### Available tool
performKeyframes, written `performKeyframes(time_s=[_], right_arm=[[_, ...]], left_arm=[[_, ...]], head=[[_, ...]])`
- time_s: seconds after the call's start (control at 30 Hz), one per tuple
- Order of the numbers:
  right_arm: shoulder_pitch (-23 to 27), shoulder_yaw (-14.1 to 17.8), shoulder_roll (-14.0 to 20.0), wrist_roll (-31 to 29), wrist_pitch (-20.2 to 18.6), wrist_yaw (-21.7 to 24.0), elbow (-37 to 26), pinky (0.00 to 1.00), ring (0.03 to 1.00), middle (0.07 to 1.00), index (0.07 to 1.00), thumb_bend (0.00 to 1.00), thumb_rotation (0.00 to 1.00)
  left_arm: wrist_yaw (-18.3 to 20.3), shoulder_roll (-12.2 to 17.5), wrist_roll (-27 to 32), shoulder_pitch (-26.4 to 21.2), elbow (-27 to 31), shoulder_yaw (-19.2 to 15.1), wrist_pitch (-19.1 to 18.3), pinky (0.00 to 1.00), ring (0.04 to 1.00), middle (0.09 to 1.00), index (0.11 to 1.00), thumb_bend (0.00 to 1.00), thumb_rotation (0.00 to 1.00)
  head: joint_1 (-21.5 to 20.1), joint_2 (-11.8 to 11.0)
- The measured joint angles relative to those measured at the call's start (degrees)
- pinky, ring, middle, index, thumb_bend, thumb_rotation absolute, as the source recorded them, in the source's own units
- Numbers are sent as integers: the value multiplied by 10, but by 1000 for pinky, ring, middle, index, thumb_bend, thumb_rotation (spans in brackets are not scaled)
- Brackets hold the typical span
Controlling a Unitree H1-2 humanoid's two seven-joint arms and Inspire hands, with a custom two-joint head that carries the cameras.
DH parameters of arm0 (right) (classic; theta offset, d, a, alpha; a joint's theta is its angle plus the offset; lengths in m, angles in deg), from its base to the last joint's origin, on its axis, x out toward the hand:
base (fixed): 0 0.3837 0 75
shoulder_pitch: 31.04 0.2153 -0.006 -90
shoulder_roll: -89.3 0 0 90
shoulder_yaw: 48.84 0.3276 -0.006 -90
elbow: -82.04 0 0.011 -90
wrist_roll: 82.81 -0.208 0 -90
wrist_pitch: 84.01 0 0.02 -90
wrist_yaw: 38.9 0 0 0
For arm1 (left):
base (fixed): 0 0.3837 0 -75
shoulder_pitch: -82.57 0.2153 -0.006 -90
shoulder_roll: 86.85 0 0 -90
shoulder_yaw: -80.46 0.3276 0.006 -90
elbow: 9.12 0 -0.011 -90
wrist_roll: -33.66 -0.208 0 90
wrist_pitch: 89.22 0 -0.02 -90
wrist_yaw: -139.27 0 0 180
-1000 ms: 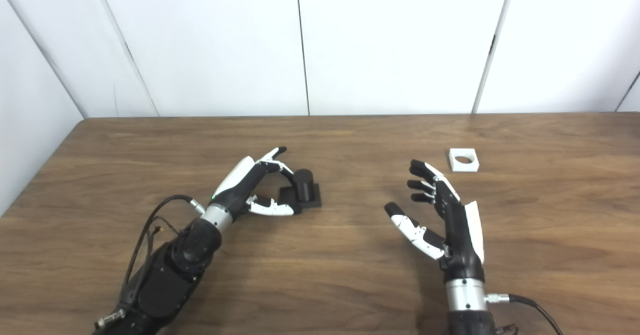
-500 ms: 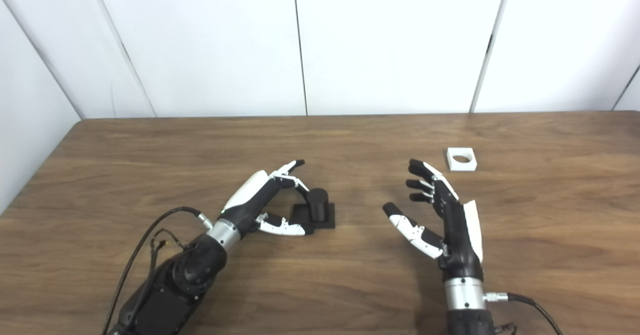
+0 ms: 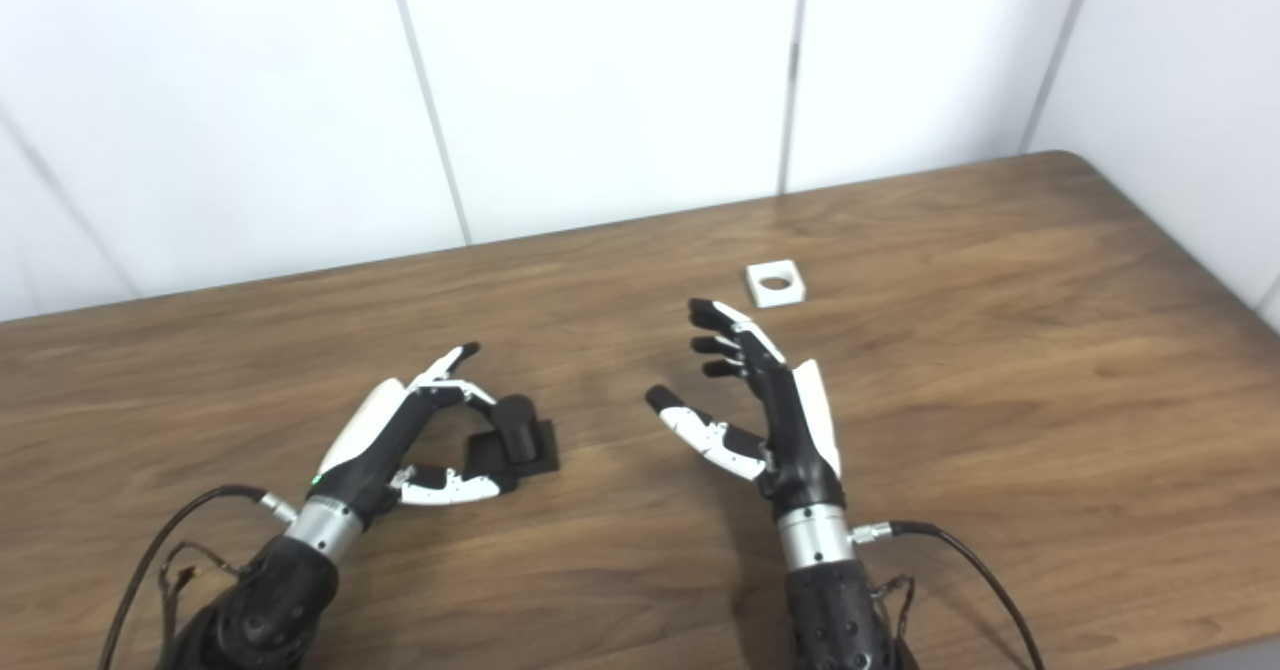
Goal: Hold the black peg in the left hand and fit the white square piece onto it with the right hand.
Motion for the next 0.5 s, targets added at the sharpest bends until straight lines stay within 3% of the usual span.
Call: performKeyframes(time_s=[0.1,0.17,0.27,0.37,0.5], right_arm=[[1,7,1,10,-8,-5,0,650,745,798,797,538,347],[7,18,6,55,-26,-25,2,619,738,791,773,570,337],[23,33,24,110,-54,-48,4,654,784,827,784,561,325],[57,37,61,184,-101,-50,4,664,818,863,806,581,345],[101,32,120,235,-139,-23,7,680,851,899,816,618,336]], left_arm=[[0,0,0,0,-3,0,4,1000,1000,1000,493,524,68],[0,0,0,-1,-3,0,4,1000,1000,1000,493,524,68],[0,0,0,-1,-3,-1,4,1000,1000,1000,493,524,67],[0,2,0,0,-3,-1,4,1000,1000,1000,493,523,68],[1,2,0,-1,-3,-1,4,1000,1000,1000,493,524,67]], head=[[-3,-3],[-11,-8],[-13,-10],[-12,-11],[-11,-12]])
